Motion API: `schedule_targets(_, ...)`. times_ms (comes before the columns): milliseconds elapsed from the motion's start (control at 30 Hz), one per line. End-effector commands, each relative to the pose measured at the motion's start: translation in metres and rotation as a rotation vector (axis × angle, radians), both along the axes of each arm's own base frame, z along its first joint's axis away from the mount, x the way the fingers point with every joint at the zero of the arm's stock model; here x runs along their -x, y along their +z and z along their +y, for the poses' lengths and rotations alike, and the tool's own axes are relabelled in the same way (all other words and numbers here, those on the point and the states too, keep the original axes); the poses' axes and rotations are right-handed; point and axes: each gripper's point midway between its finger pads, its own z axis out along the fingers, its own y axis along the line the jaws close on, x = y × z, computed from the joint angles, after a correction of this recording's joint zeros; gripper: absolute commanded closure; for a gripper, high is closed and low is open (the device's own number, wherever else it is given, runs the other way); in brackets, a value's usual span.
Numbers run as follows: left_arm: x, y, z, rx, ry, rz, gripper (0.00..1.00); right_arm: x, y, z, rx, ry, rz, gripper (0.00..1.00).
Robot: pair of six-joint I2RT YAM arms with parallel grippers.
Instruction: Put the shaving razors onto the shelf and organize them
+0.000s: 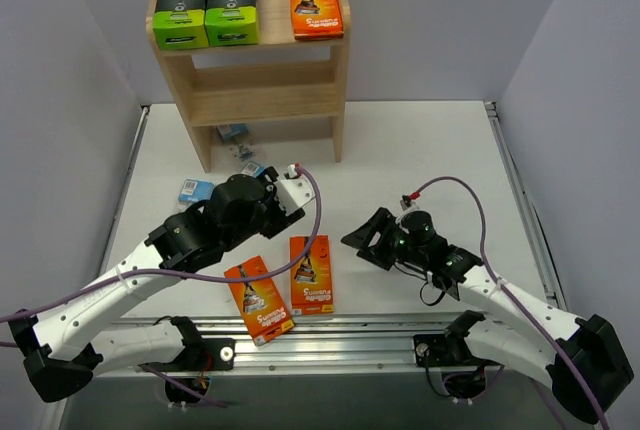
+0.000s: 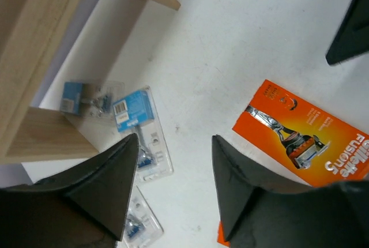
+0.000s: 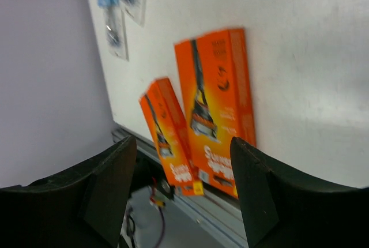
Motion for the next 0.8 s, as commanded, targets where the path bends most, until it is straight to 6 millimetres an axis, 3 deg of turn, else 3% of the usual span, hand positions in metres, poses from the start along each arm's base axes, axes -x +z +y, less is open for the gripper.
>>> schedule_targets(0,-0.007,0.018,0.003,0.216,0.108,-0.040,0.36,0.034,-0.019,0.011,0.079,0.144,-0.010,0.39)
schedule_targets(100,-0.009,0.021,0.011,0.318,0.168,-0.053,0.07,0.048,-0.033,0.017,0.134,0.190,0.009,0.41)
schedule_targets(133,-0.013,0.009,0.019,0.317,0.210,-0.046,0.03,0.058,-0.037,0.023,0.139,0.219,0.020,0.42)
schedule_targets(200,-0.017,0.011,0.028,0.361,0.247,-0.068,0.06,0.067,-0.042,0.026,0.155,0.235,0.036,0.44)
schedule_targets(333,-0.026,-0.021,0.048,0.364,0.338,-0.050,0.06,0.086,-0.055,0.029,0.165,0.247,0.075,0.46)
schedule_targets(433,-0.033,-0.029,0.061,0.357,0.397,-0.058,0.06,0.100,-0.066,0.028,0.162,0.253,0.118,0.47)
schedule_targets(600,-0.040,-0.025,0.084,0.340,0.478,-0.093,0.06,0.117,-0.086,0.025,0.155,0.258,0.171,0.49)
schedule_targets(700,-0.039,-0.023,0.088,0.344,0.482,-0.103,0.00,0.121,-0.095,0.026,0.154,0.253,0.200,0.50)
schedule_targets(733,-0.039,-0.022,0.087,0.340,0.475,-0.101,0.08,0.120,-0.097,0.026,0.154,0.248,0.205,0.50)
schedule_targets(767,-0.038,-0.023,0.088,0.338,0.473,-0.098,0.09,0.120,-0.096,0.029,0.142,0.250,0.199,0.50)
